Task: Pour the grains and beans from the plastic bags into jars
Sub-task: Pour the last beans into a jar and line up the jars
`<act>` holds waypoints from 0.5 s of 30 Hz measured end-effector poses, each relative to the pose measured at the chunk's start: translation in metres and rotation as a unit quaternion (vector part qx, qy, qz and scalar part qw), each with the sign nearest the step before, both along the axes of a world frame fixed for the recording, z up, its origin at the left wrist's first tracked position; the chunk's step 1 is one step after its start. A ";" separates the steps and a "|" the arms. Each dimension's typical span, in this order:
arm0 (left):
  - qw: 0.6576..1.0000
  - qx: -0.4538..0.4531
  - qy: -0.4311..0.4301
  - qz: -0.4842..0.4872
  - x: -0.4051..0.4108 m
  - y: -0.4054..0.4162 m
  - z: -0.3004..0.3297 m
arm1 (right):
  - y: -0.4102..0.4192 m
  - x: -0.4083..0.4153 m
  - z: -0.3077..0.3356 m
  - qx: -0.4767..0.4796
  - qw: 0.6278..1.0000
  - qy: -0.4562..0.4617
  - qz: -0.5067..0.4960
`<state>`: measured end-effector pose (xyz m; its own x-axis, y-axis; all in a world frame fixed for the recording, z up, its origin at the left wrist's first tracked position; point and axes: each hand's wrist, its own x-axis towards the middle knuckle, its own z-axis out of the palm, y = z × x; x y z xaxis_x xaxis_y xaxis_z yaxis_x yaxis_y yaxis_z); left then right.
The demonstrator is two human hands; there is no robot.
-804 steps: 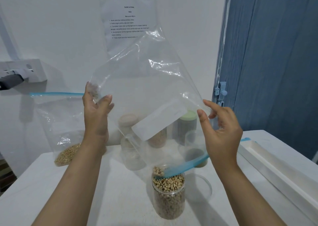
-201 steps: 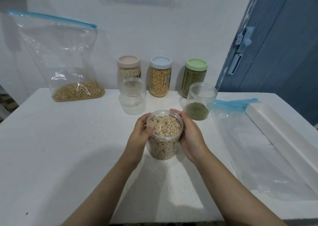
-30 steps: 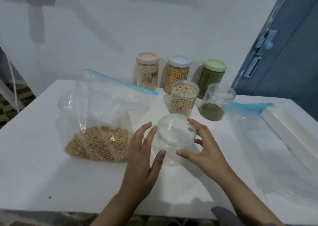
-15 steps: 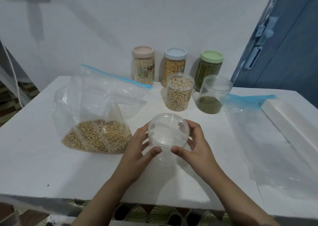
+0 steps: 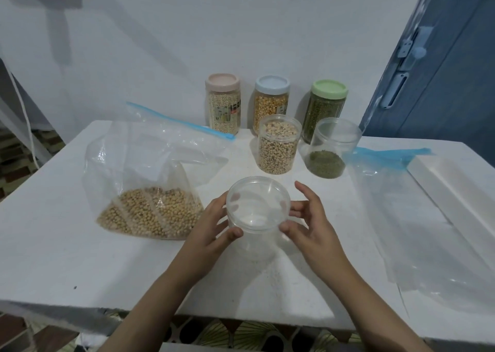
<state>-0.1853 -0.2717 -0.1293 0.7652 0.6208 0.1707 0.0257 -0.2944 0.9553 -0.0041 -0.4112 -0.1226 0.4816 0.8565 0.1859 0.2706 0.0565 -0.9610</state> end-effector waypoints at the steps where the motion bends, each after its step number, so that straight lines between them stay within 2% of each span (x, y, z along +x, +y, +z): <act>1: 1.000 -0.001 0.001 -0.001 0.000 0.000 0.001 | -0.002 0.004 0.001 0.005 1.000 0.001 -0.007; 4: 1.000 -0.001 0.005 -0.006 0.001 -0.001 0.001 | -0.003 0.008 0.007 -0.011 0.999 -0.028 0.017; 9: 0.999 0.023 0.022 -0.017 0.001 0.002 0.004 | 0.004 -0.001 0.016 -0.096 0.987 -0.122 0.038; 11: 1.000 0.015 0.018 -0.021 0.000 0.002 0.004 | 0.005 0.006 0.019 -0.096 0.988 -0.115 0.045; 15: 1.000 0.004 0.010 -0.019 0.001 0.001 0.005 | -0.005 0.023 0.020 -0.072 0.995 -0.043 0.057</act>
